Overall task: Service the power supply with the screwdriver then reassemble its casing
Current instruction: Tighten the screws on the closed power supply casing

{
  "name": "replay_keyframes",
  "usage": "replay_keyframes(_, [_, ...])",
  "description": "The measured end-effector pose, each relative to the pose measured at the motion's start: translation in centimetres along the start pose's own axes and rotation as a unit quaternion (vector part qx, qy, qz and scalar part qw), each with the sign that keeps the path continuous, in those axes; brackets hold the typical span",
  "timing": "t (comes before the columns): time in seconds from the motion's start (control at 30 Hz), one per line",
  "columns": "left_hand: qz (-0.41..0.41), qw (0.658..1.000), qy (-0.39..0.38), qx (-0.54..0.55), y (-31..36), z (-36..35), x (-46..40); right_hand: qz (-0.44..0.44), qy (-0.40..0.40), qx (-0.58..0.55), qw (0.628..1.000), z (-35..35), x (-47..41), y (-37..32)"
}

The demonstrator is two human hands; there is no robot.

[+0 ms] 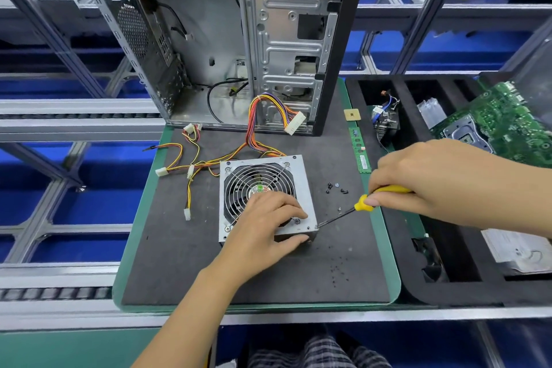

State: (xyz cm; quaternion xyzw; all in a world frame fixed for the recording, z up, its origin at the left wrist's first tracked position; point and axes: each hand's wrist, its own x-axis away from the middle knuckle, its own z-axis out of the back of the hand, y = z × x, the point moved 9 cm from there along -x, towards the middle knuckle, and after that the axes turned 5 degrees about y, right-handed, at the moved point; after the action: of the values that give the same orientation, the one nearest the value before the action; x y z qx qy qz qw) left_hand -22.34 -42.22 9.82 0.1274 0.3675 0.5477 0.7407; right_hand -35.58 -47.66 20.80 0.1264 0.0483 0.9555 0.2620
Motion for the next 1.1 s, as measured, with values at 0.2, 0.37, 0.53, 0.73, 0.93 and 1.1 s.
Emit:
replay_keyframes(0.2, [-0.002,1.000,0.014,-0.005,0.1,0.0,0.0,0.018,-0.006,-0.018,1.000,-0.4,-1.8,-0.8])
replay_keyframes(0.37, [0.000,1.000,0.011,-0.008,0.1,0.0,0.0,0.027,-0.015,-0.013,0.999,-0.6,-2.2,-1.4])
replay_keyframes(0.53, [-0.003,1.000,0.015,-0.008,0.2,0.1,-0.1,0.032,-0.016,-0.007,0.999,-0.6,-2.5,-1.7])
replay_keyframes(0.73, [-0.004,1.000,0.015,-0.010,0.3,0.1,-0.1,0.034,-0.013,0.000,0.999,-0.3,-2.5,-1.9])
replay_keyframes(0.93, [-0.003,1.000,0.012,-0.009,0.3,0.0,-0.1,0.034,-0.017,0.008,0.999,-0.2,-2.8,-1.8])
replay_keyframes(1.1, [-0.005,1.000,0.011,-0.011,0.3,0.1,-0.1,0.031,-0.025,0.061,0.997,0.0,-2.3,-1.9])
